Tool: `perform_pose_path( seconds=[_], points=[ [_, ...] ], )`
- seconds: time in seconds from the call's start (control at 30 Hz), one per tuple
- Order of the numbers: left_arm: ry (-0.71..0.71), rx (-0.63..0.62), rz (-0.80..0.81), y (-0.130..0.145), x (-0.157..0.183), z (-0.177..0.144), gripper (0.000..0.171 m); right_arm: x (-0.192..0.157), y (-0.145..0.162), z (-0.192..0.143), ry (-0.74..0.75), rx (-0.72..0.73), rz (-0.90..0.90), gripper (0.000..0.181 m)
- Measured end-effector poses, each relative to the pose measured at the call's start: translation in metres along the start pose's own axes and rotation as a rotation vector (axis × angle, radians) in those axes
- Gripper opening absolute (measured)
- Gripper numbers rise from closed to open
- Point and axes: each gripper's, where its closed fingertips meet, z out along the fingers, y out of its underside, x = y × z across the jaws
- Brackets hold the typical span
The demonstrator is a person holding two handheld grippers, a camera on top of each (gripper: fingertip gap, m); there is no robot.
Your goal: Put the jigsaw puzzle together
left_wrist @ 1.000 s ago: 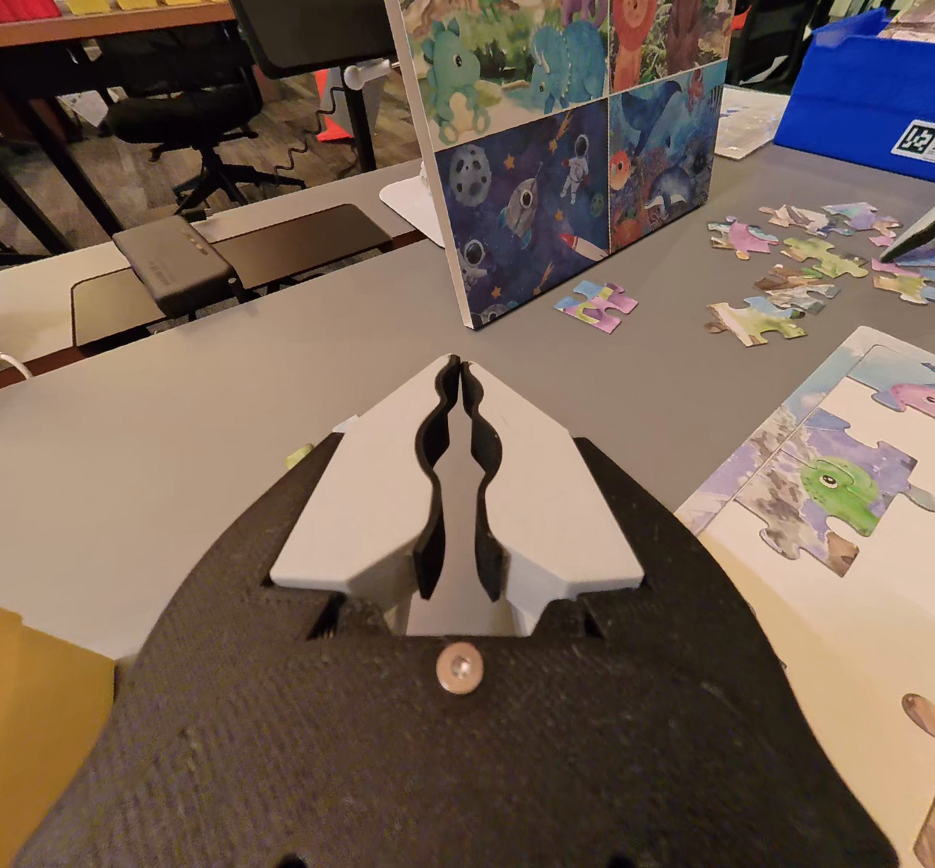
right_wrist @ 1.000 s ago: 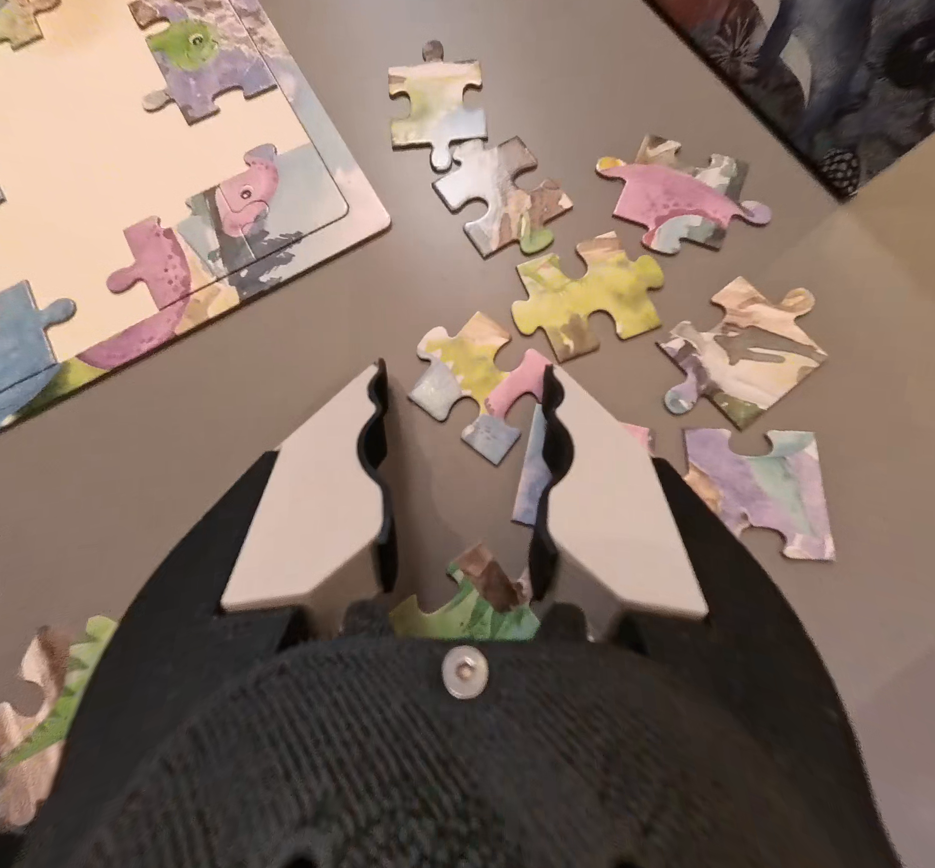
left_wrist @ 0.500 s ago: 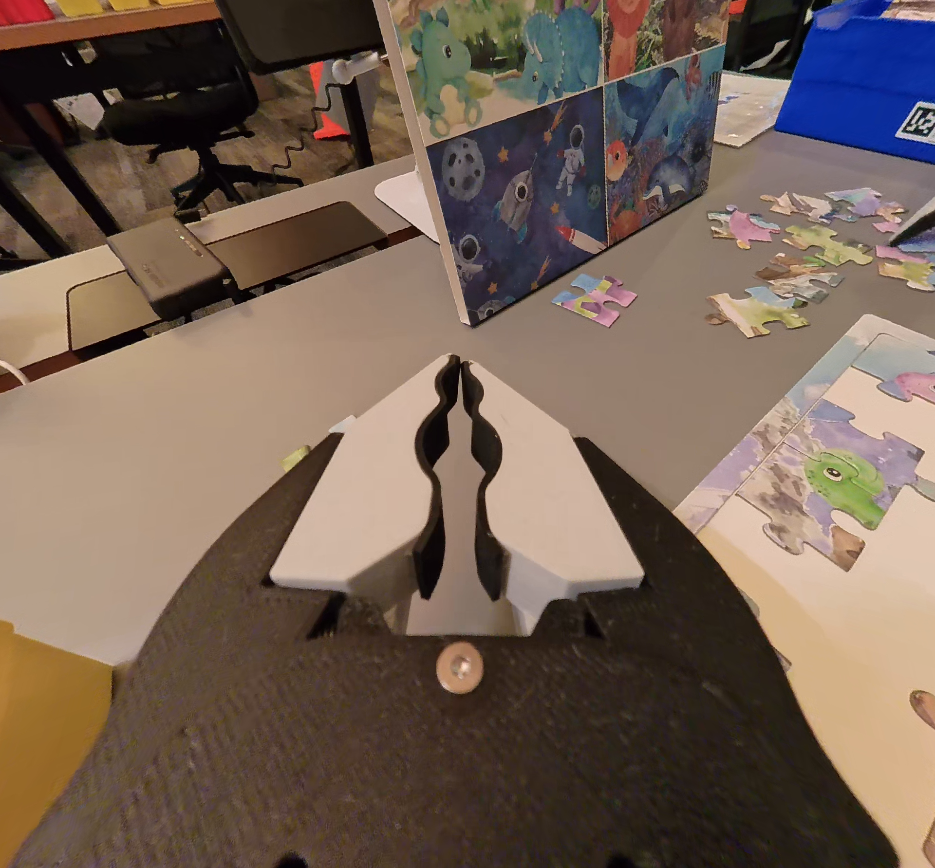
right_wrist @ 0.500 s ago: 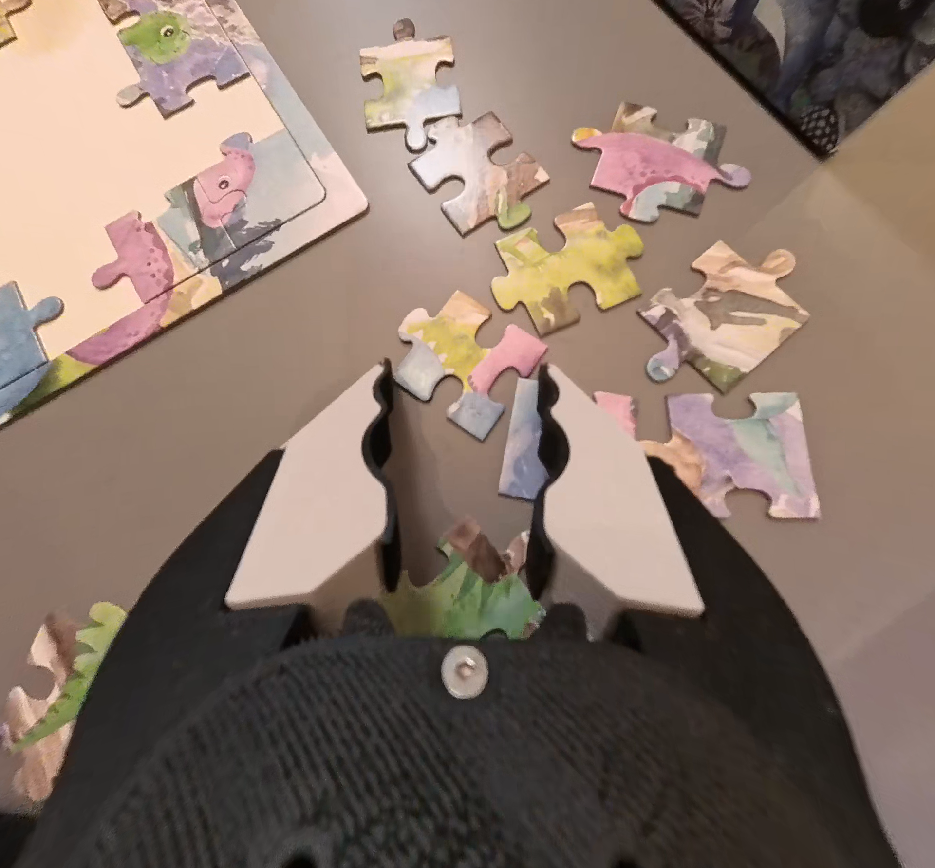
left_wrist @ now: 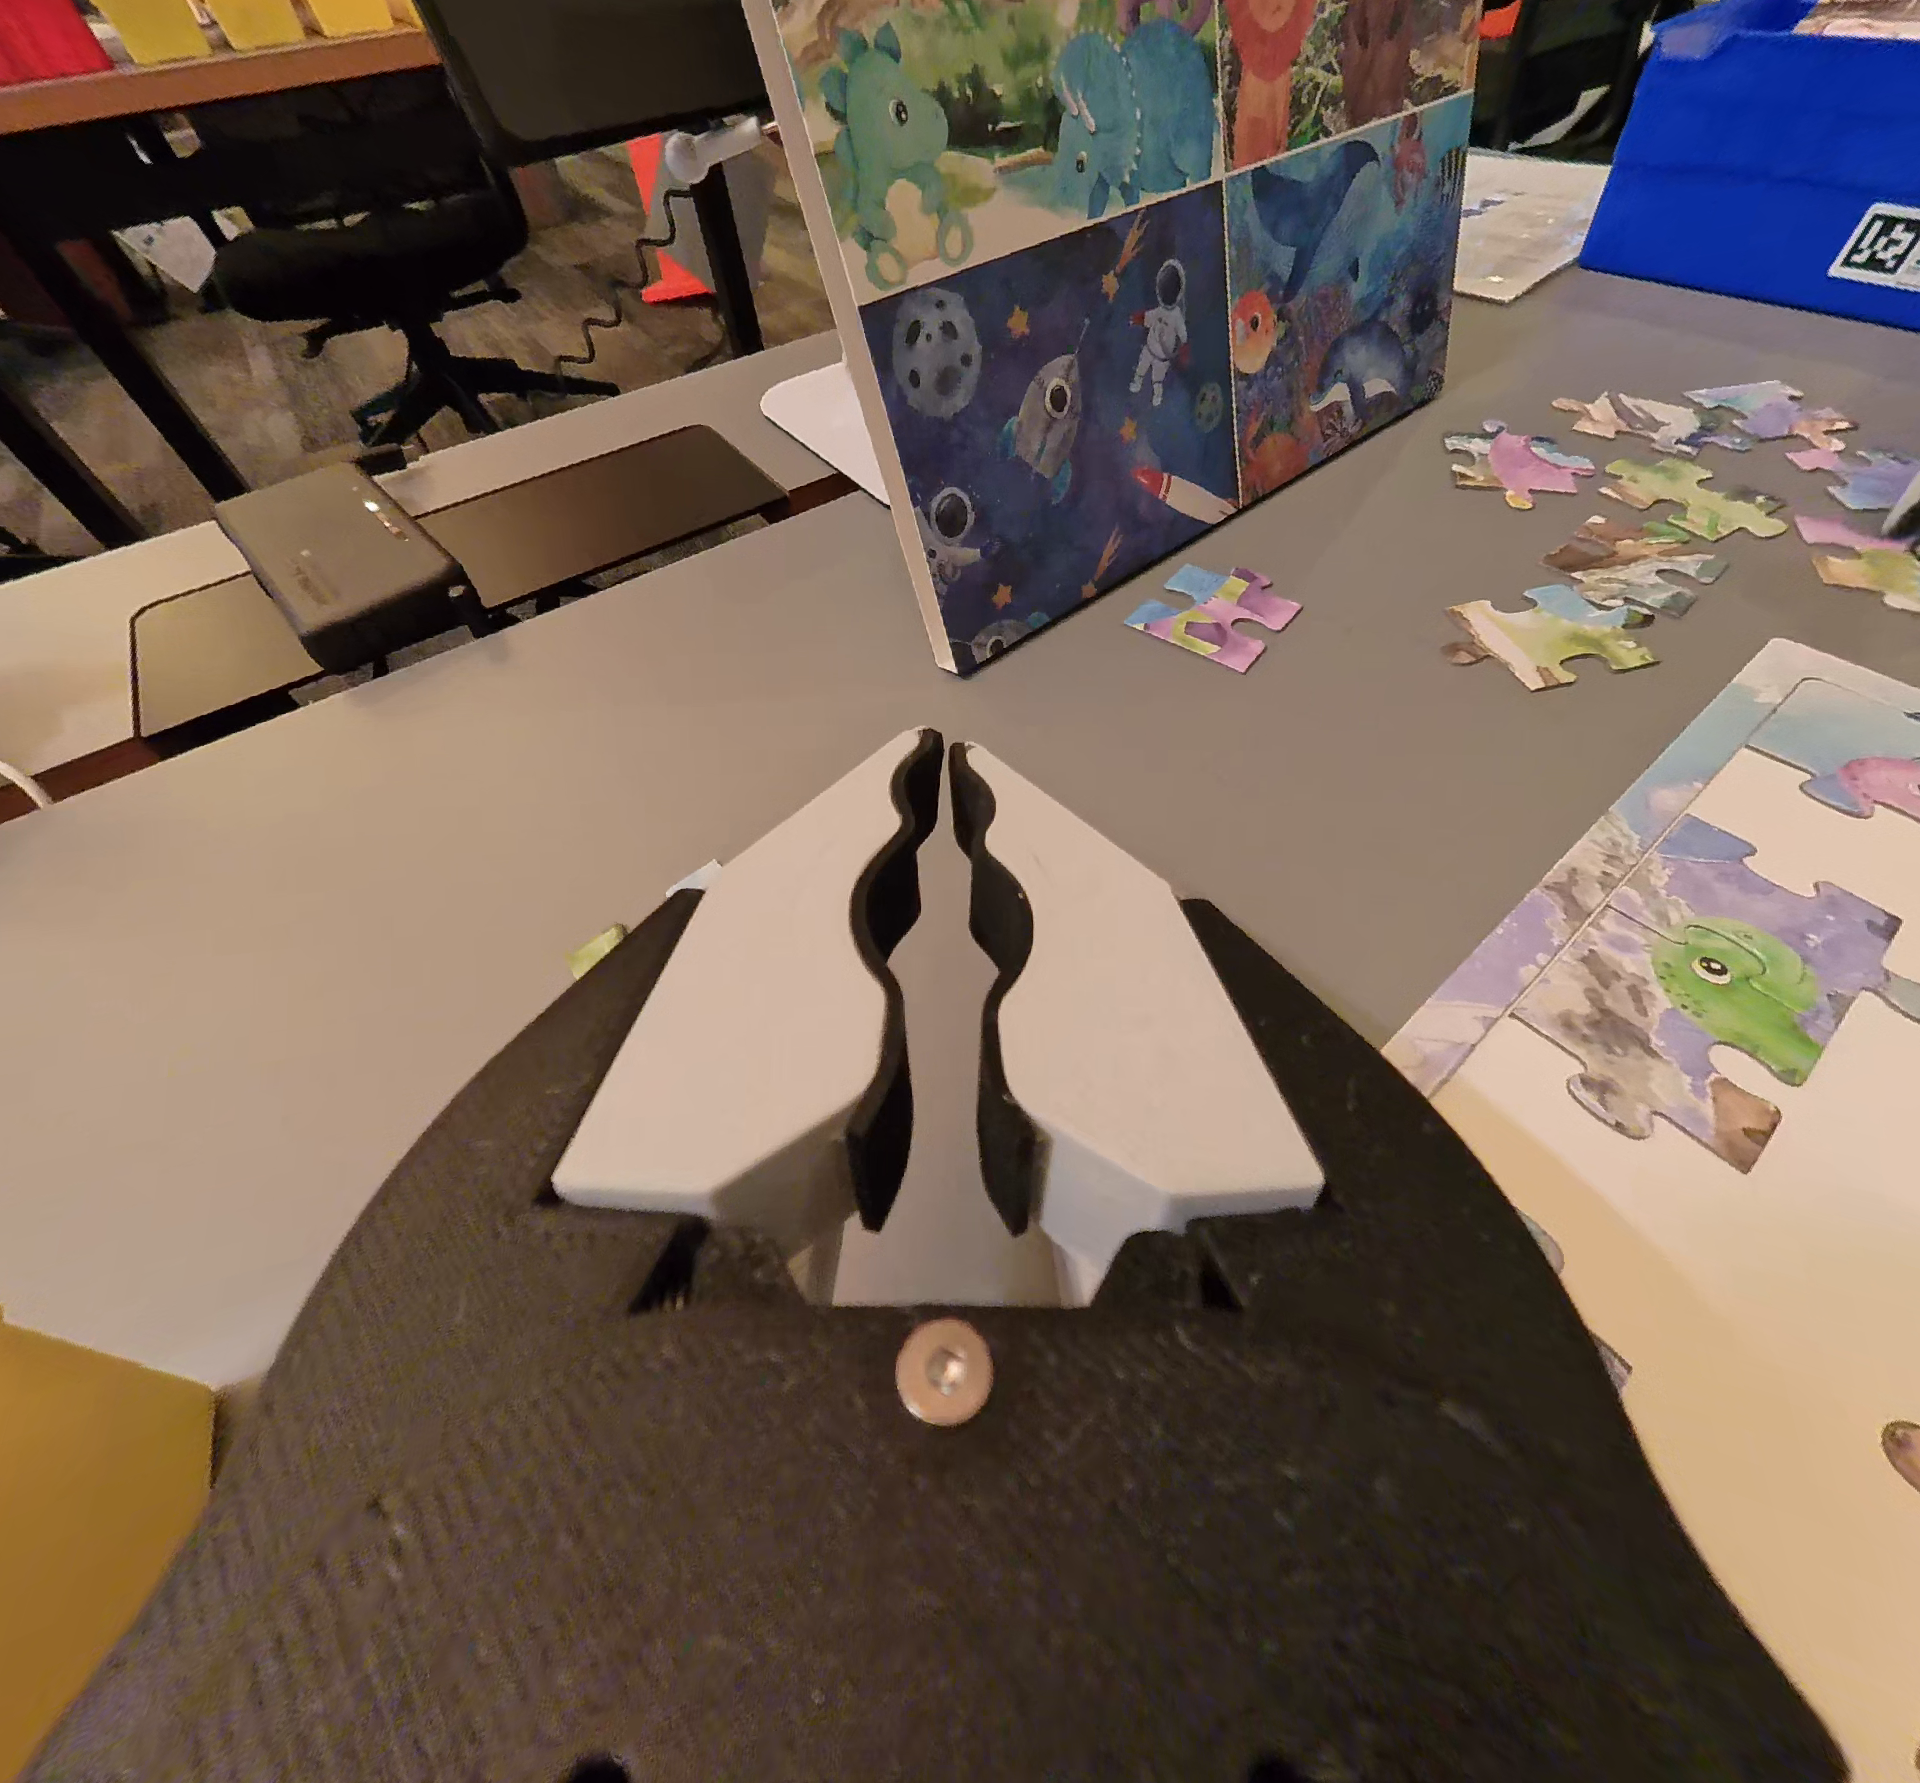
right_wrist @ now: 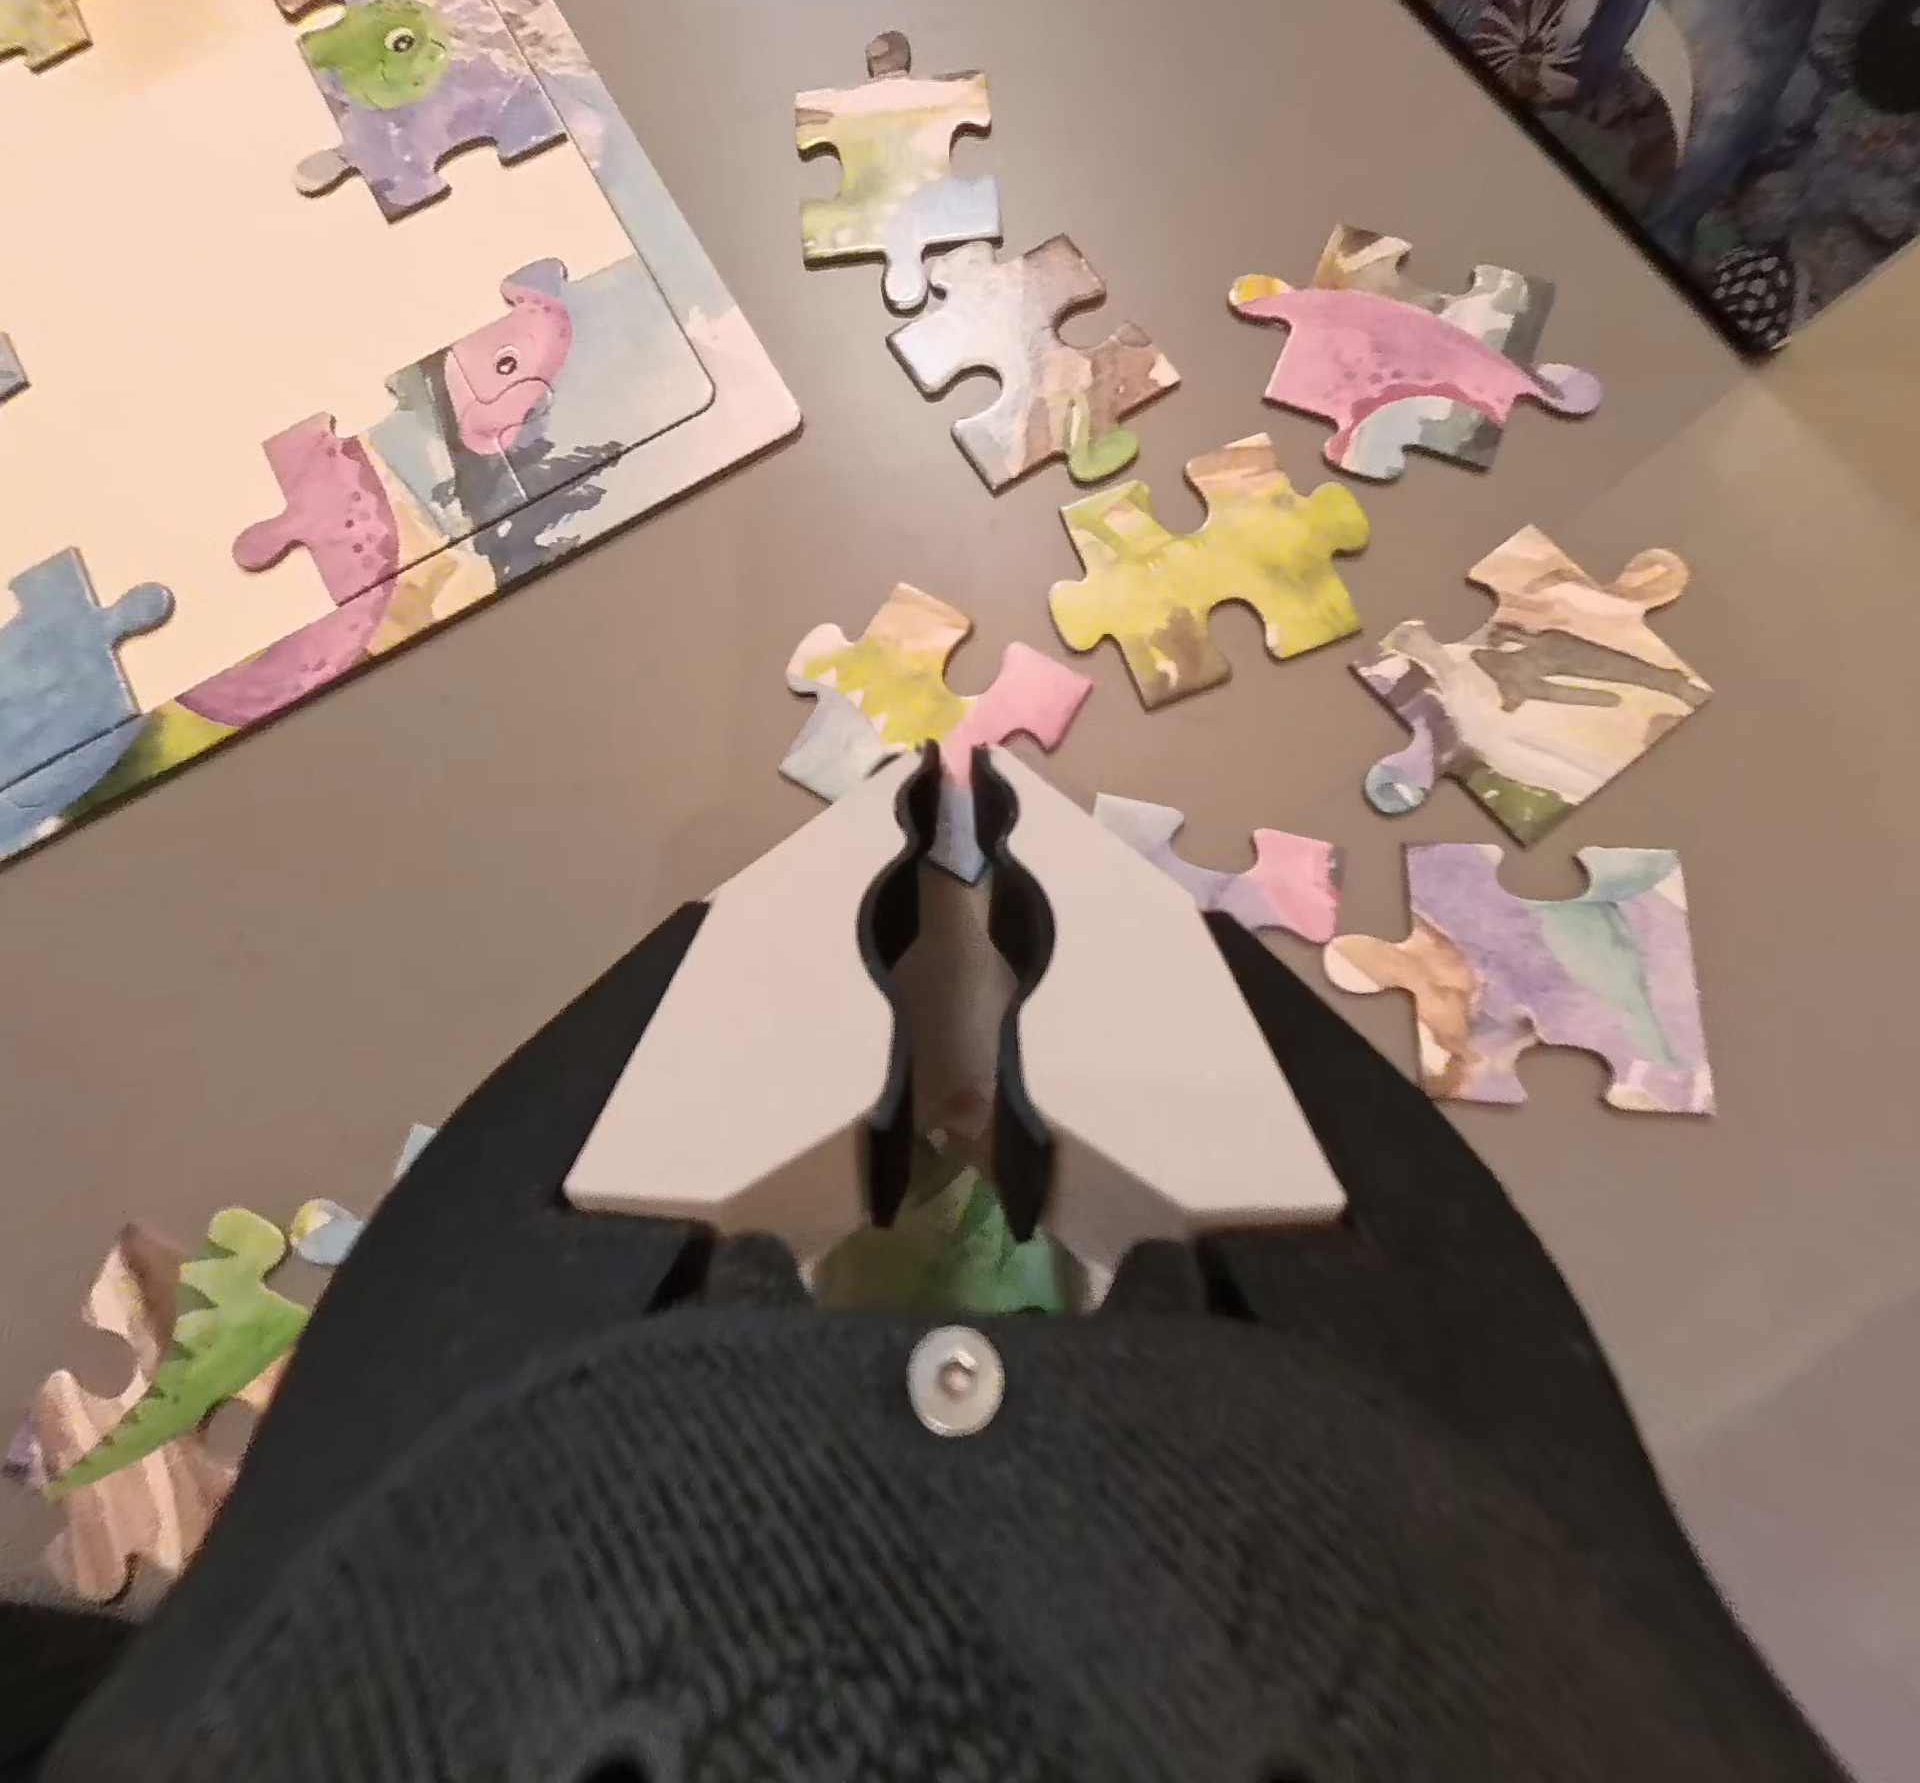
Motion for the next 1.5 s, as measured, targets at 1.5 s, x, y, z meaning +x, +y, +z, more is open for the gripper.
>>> perform_pose_path(
  seconds=[1.5],
  points=[
    [0.023,0.006,0.037,-0.004,0.011,0.001,0.0,0.003,-0.009,-0.019,0.02,0.081,0.042,0.019]
  ],
)
